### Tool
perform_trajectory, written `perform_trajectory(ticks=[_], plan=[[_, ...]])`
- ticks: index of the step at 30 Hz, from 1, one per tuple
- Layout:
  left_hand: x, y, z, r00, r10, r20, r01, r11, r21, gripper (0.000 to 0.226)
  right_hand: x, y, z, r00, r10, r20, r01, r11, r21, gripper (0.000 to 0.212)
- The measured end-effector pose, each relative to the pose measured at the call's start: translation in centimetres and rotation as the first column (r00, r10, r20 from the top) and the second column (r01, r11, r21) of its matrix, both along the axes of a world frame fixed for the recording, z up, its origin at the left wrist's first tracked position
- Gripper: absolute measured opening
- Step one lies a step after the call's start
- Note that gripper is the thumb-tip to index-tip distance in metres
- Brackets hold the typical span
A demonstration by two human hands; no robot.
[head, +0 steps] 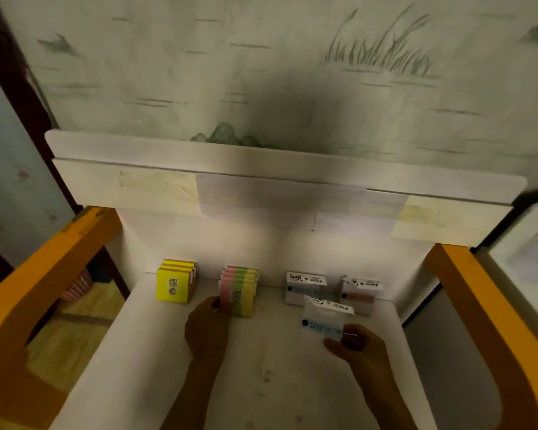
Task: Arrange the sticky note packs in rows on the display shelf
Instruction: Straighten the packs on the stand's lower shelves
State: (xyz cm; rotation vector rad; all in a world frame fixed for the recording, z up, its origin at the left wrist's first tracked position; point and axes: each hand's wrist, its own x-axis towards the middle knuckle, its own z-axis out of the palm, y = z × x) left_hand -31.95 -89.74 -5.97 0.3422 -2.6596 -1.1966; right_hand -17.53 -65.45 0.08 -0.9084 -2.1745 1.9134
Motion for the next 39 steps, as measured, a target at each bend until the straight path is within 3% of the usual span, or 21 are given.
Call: perform_trajectory(ticks=[11, 15, 20, 29, 39], plan=[[1.0, -0.1, -0.2, 0.997, -0.04, -0.062, 0.044, 0.997, 0.066, 0.022, -3.3, 0.5, -4.1, 0.998, 0.047, -0.052, -0.038, 0.986, 0.165, 0.031], [2.7, -0.3, -0.1, 0.994, -0.101, -0.051, 0.095, 0.991, -0.095, 0.018, -5.1, 0.4, -5.4, 0.993, 0.07, -0.09, -0.049, 0.974, 0.219, 0.031], [4.9, 0.1, 0.7, 0.948, -0.312, 0.064, 0.315, 0.893, -0.322, 0.021, -6.7, 0.3, -5.9, 0.981, 0.122, -0.151, -0.058, 0.927, 0.372, 0.042], [6.4, 1.1, 2.2, 0.879, -0.419, 0.227, 0.476, 0.777, -0.412, 0.037, -8.5, -0.6, -6.7, 0.982, 0.066, -0.177, 0.032, 0.864, 0.502, 0.042], [7.1, 1.1, 2.9, 0.852, -0.439, 0.284, 0.521, 0.76, -0.389, 0.035, -9.3, -0.6, -7.2, 0.986, 0.05, -0.158, 0.04, 0.853, 0.521, 0.043]])
